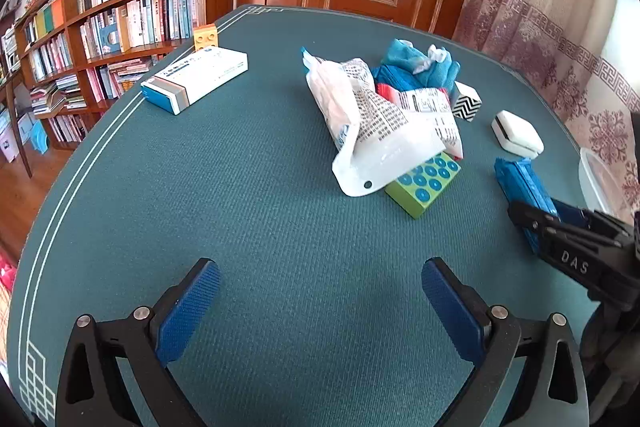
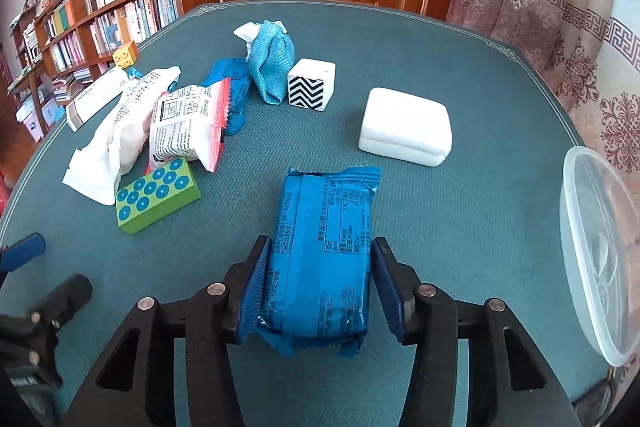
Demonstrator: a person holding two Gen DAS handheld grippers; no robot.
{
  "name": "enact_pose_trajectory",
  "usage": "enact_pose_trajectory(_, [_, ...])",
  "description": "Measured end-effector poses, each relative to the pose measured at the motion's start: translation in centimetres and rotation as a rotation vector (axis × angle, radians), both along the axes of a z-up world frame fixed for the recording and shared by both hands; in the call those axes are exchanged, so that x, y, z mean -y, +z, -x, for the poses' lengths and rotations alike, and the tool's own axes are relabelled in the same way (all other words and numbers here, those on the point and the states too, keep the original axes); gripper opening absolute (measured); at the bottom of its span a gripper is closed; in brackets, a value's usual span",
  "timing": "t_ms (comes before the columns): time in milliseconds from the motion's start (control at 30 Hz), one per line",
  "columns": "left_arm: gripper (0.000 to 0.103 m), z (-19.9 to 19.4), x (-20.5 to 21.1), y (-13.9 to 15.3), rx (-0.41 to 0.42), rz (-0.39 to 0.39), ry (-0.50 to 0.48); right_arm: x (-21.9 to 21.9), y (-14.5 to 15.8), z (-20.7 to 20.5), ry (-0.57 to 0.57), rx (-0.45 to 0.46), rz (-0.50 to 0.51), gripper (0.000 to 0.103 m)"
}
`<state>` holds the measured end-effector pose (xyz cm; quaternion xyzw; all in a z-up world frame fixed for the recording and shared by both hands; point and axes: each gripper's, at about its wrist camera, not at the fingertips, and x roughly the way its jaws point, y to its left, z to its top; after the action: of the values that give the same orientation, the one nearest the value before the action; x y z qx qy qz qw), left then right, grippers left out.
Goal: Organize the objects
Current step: 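Hold the blue snack bar in the right gripper while the left gripper grasps the white printed bag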
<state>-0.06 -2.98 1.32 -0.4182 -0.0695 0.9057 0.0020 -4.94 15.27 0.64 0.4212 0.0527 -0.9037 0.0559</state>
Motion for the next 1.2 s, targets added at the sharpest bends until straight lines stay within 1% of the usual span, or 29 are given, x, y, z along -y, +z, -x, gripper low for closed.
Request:
enact_pose_trajectory(100, [0.103, 0.3, 0.3, 1.2, -0.031, 0.006, 0.030, -0.6, -0.1, -0.4, -0.008, -0.011, 0.011, 0.051])
enact_pose_trajectory(267, [0.103, 1.3, 0.2, 3.5, -0.085, 0.016, 0.045, -0.7, -0.3, -0.7, -0.007, -0.036, 0.007, 0.051])
enact_pose_trajectory(400, [0.103, 3.3, -0.2, 4.8, -0.115, 0.044, 0.070, -1.0, -0.3, -0.8, -0.005, -0.046, 0.017, 0.051])
enact_pose_trajectory(500, [0.103, 5.1, -0.6, 5.3, -0.121, 0.059, 0.080, -1.0, -0.4, -0.9, -0.005, -0.048, 0.023, 0.051])
enact_pose_trajectory(700, [0.103, 8.7, -1.3, 4.8, -0.112, 0.103, 0.083, -1.0, -0.4, -0.9, -0.004, -0.048, 0.026, 0.051])
enact_pose_trajectory(933, [0.102, 11.1, -1.5, 2.8, -0.051, 0.123, 0.067, -0.9, -0.3, -0.9, -0.003, -0.050, 0.028, 0.052])
enact_pose_trajectory(1067, [0.100, 11.4, -0.5, 2.2, -0.038, 0.101, 0.088, -0.9, -0.3, -0.9, -0.003, -0.050, 0.027, 0.052])
enact_pose_trajectory(1200, [0.095, 11.8, 0.3, 1.8, -0.017, 0.066, 0.095, -0.8, -0.3, -1.0, -0.004, -0.050, 0.026, 0.052])
